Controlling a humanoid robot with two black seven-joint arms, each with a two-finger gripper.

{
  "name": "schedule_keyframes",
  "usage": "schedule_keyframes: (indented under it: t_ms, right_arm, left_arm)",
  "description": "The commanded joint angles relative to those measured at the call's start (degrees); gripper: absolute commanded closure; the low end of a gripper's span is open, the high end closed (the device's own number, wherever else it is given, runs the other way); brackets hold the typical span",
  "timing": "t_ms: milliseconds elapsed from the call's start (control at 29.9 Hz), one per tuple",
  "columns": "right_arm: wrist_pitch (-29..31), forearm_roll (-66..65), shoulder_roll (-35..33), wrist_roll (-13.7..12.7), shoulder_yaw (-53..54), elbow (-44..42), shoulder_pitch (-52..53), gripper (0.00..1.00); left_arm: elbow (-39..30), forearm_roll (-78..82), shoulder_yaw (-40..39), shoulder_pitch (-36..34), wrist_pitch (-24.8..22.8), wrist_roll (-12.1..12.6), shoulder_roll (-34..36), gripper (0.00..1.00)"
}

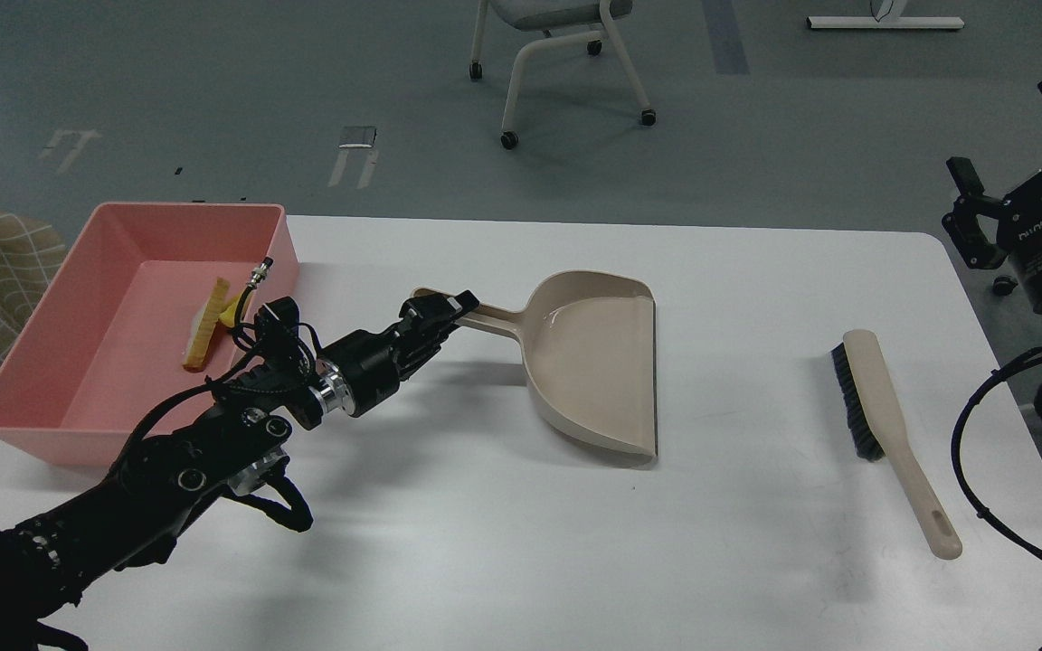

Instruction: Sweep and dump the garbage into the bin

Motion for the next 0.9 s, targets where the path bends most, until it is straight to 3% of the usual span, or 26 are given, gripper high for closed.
schedule_keyframes:
  t_ms: [0, 67, 335, 401, 736, 870]
  right_arm:
    - [0.0, 0.0, 0.0, 0.0, -0.1, 0.1, -0.3, 0.02]
    - [0.0, 0.0, 0.0, 0.0, -0.1, 0.2, -0.5, 0.02]
    - [0.0, 0.1, -0.4, 0.0, 1.1, 0.3, -1.5, 0.02]
    - [0.1, 0.1, -0.5, -0.1, 1.9, 0.7, -1.7, 0.02]
    - [0.2, 0.2, -1.0, -0.1, 2.1, 1.1, -2.1, 0.02]
    - [0.3, 0.2, -0.9, -0.1, 2.1, 0.8, -2.1, 0.02]
  left_arm:
    - [0.2, -0.2, 0.1, 0.1, 0.2, 0.0, 0.1, 0.56]
    - [0.2, -0.1, 0.1, 0.1, 0.4, 0.0, 0.3, 0.43]
    - [0.1, -0.6, 0.1, -0.2, 0.0, 0.0, 1.3, 0.22]
    - [-0.4, -0.8, -0.2, -0.1, -0.1, 0.0, 2.5, 0.11]
    - [-2.0, -3.5, -0.9, -0.7, -0.3, 1.0, 6.3, 0.02]
    - [-7.2, -5.1, -0.9, -1.3, -0.3, 0.7, 11.2, 0.02]
